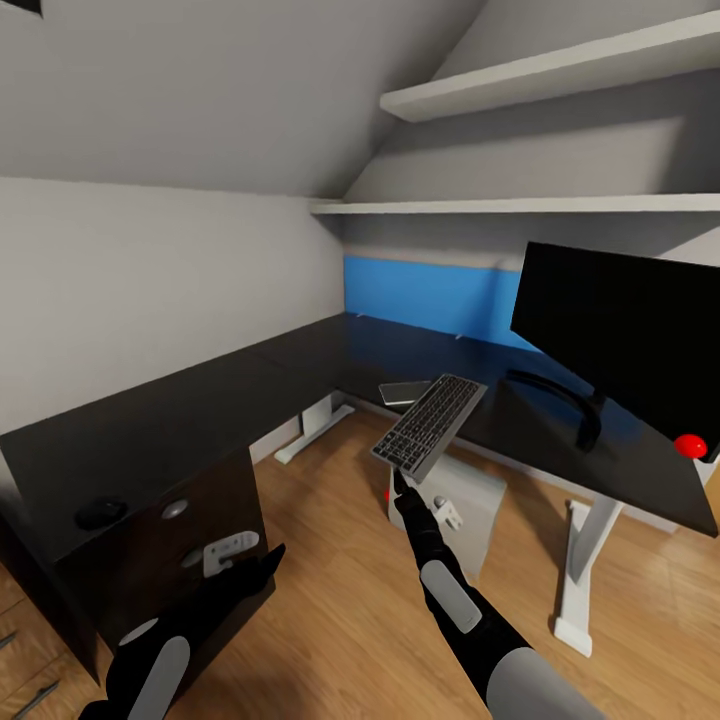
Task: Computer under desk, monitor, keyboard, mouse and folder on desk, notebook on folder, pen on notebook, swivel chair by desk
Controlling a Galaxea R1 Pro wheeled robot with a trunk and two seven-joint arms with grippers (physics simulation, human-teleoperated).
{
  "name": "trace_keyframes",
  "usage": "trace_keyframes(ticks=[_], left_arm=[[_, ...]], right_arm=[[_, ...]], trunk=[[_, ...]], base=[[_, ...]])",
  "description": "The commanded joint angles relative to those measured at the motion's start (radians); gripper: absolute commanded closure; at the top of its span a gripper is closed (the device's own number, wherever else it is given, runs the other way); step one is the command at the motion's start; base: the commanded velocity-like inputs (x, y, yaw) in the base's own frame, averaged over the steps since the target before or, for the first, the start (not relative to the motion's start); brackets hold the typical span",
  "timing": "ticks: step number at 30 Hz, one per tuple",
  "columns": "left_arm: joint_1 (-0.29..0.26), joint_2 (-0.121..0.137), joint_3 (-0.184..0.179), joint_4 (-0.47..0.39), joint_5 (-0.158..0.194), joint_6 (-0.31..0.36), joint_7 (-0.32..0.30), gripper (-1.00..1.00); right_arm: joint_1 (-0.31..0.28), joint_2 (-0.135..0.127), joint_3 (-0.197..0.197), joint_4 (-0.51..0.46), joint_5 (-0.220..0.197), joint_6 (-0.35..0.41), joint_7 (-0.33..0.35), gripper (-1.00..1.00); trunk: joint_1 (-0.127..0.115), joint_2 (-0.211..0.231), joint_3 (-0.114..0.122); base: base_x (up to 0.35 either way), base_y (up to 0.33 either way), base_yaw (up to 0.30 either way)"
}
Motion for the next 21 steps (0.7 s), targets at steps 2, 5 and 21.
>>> trace_keyframes(ticks=[2,5,21], left_arm=[[-0.001,0.001,-0.001,-0.001,0.01,0.004,0.006,-1.0],[-0.001,0.001,-0.001,-0.001,0.01,0.004,0.006,-1.0],[-0.001,0.001,-0.001,-0.001,0.01,0.004,0.006,-1.0]], right_arm=[[-0.001,-0.001,0.003,0.002,-0.011,-0.006,0.005,-1.0],[-0.001,-0.002,0.002,0.001,-0.011,-0.006,0.004,-1.0],[-0.001,-0.002,0.002,0.017,-0.011,-0.006,0.006,-1.0]], trunk=[[0.008,-0.015,-0.007],[0.019,-0.036,-0.017],[0.08,-0.148,-0.067]], base=[[0.0,0.0,0.0],[0.0,0.0,0.0],[0.0,0.0,0.0]])
